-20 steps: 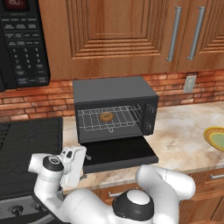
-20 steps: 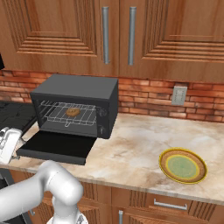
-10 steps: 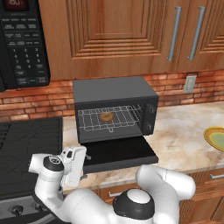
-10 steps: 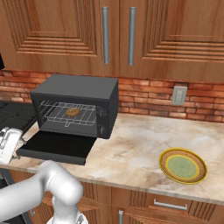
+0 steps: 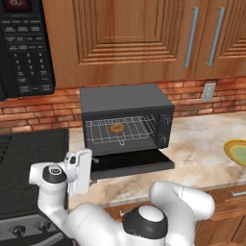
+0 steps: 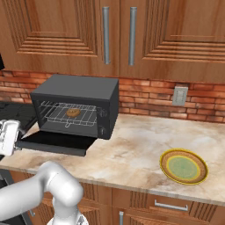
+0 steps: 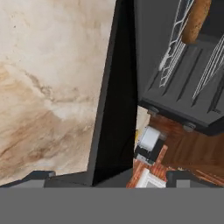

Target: Pick up the bagel from the plate, place it on the toaster oven rack, close the door, and set the timer.

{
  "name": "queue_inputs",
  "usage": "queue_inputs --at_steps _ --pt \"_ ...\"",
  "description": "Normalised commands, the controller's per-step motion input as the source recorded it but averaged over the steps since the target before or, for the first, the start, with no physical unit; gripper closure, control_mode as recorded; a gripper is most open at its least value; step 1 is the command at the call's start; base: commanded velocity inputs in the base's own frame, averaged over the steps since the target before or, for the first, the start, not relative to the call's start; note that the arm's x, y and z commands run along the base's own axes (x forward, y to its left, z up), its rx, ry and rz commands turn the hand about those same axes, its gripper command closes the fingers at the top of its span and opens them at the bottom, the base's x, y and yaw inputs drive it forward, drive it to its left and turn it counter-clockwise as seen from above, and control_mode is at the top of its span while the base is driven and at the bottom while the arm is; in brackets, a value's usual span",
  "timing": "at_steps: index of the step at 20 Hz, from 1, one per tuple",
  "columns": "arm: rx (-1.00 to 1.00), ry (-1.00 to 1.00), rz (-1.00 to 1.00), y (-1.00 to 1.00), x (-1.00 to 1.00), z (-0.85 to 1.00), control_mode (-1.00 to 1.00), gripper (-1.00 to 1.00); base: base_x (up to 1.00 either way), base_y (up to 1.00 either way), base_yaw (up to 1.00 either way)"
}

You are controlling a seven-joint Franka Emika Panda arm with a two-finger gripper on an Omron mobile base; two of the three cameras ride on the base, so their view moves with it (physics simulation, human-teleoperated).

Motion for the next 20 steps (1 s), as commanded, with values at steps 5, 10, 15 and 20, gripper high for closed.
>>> queue_inputs --at_steps 5,10,15,20 --pt "-0.11 -0.04 0.02 -0.21 0.56 0.72 -1.0 -1.0 0.0 0.0 0.0" --pt "-0.12 -0.01 0.15 -0.03 0.55 0.34 -1.0 -1.0 0.0 0.0 0.0" --pt "-0.11 0.0 0.26 0.0 0.67 0.13 -1.0 -1.0 0.0 0.0 0.0" --pt "-0.15 0.0 0.37 0.0 0.43 0.0 -1.0 -1.0 0.0 0.0 0.0"
